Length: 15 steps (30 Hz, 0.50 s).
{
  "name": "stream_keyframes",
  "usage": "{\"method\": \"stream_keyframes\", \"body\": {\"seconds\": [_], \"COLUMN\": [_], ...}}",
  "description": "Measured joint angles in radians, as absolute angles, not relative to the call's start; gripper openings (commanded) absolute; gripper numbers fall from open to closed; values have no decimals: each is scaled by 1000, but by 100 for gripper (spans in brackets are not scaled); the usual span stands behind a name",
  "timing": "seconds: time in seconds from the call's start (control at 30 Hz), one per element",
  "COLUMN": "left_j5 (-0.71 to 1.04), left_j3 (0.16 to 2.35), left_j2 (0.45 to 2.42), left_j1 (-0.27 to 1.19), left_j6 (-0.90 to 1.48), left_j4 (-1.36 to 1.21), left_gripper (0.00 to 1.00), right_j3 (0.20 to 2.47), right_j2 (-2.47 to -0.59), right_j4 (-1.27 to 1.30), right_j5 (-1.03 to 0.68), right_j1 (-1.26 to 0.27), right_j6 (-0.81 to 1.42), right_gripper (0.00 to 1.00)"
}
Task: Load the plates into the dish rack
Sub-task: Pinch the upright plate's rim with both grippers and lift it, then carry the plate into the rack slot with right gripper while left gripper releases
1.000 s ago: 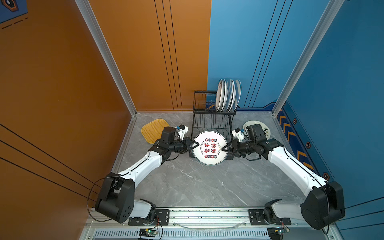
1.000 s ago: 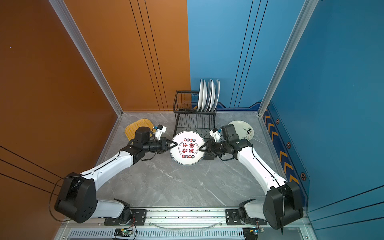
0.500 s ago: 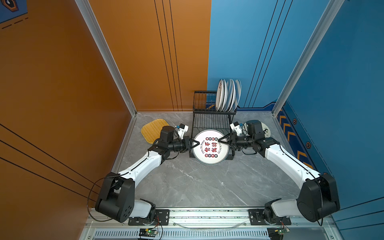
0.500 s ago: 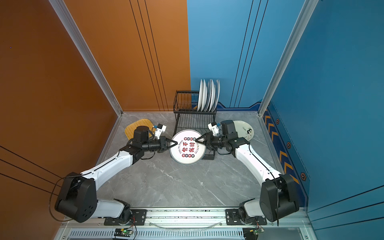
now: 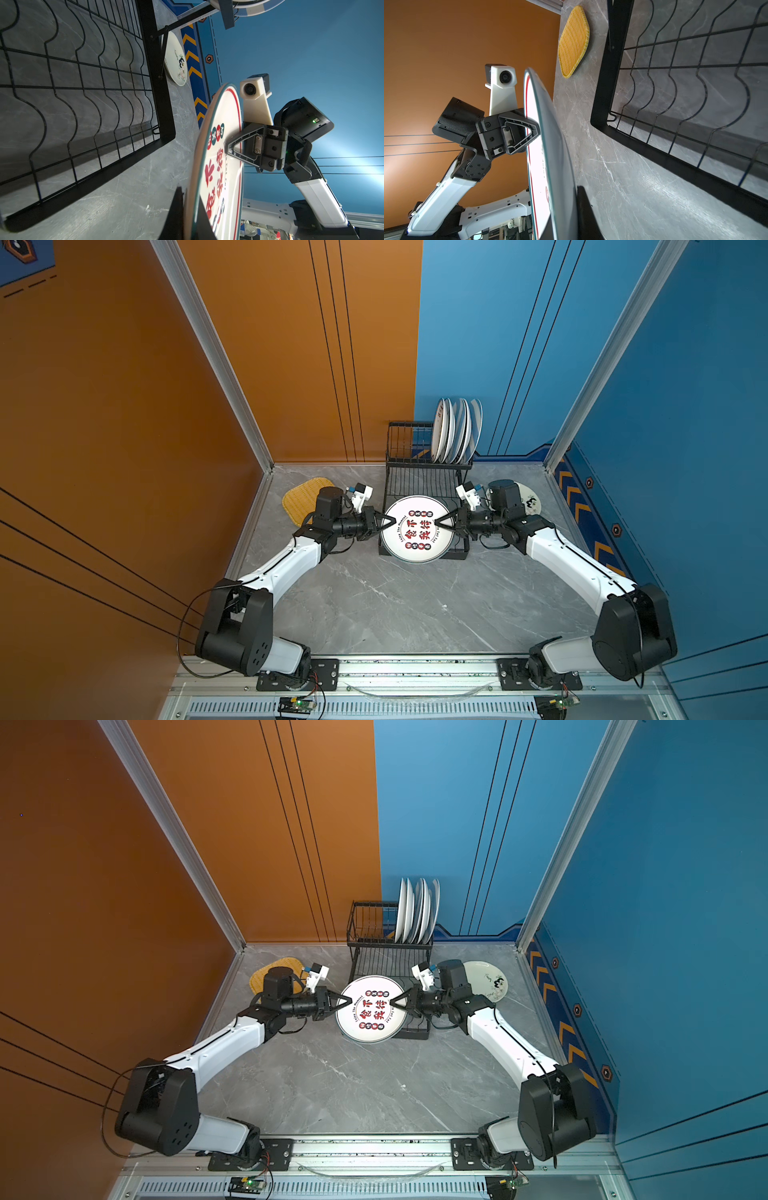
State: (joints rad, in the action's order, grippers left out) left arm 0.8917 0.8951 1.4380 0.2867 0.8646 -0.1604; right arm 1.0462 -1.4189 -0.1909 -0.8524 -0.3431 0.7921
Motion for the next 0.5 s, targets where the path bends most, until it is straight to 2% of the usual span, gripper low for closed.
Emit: {"method": "stream_keyframes", "body": {"seconds": [0.13, 0.23, 0.33, 0.5], "left_j5": [891, 887, 879, 845], "left_j3": [900, 903, 902, 897], "left_j2": [1444, 1444, 1436, 1382], "left_j1": [274, 259, 237, 196], "left_j6": [852, 842, 836, 798], "left_j4": [-174, -186, -192, -152], "left_gripper": [48, 67, 78, 84], "right_j3": [1118, 1218, 1333, 1546], "right_j2": [-1441, -1444, -1444, -1459], "right_j4": [-276, -382, -500, -720], "right_j5": [-822, -767, -680, -475], "right_j1": [-359, -380, -392, -436], "right_j6": [785, 770, 739, 678], "right_gripper": [0, 0, 0, 0]}}
